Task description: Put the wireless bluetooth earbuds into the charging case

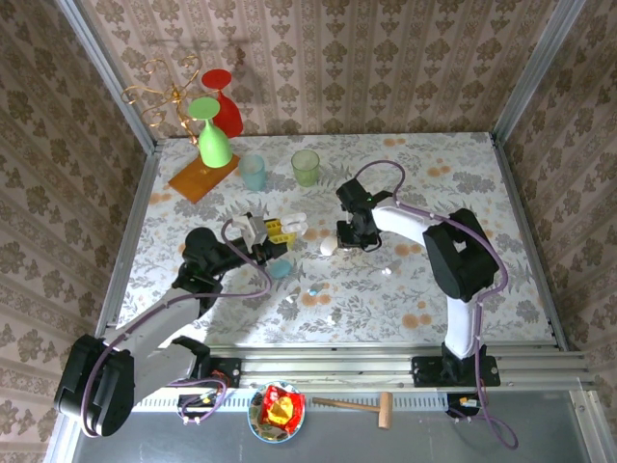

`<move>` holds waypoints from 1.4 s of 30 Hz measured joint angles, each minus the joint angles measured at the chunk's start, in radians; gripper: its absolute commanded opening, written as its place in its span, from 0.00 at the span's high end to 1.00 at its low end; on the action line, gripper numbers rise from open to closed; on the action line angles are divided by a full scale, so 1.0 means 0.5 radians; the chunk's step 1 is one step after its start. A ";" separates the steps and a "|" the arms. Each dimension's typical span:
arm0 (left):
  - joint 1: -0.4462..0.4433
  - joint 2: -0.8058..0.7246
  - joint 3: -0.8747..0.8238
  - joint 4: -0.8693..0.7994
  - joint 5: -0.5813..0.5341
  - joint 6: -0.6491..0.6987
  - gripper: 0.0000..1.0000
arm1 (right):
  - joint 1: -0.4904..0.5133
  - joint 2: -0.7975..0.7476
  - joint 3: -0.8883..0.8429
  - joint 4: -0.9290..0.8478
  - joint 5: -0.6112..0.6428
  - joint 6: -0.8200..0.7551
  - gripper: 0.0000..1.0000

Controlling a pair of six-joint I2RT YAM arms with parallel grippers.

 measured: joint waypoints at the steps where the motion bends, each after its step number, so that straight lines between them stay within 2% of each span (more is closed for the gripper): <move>1: 0.000 -0.001 0.000 -0.007 -0.003 0.000 1.00 | -0.002 0.007 0.002 -0.004 0.000 -0.001 0.75; 9: 0.000 -0.009 0.000 -0.038 -0.008 0.014 1.00 | -0.017 -0.015 -0.040 0.033 -0.082 0.005 0.70; 18: 0.000 -0.009 0.000 -0.037 -0.021 0.014 1.00 | -0.027 -0.137 -0.211 0.163 -0.433 0.113 0.61; 29: 0.000 -0.115 -0.040 -0.066 -0.074 0.021 1.00 | -0.023 -0.142 0.003 0.047 -0.246 -0.117 0.61; 36: 0.000 -0.130 -0.040 -0.067 -0.097 0.021 1.00 | -0.024 0.046 0.095 0.072 -0.272 -0.193 0.59; 42: -0.001 -0.130 -0.040 -0.076 -0.097 0.022 1.00 | -0.037 0.004 -0.018 0.220 -0.328 -0.193 0.57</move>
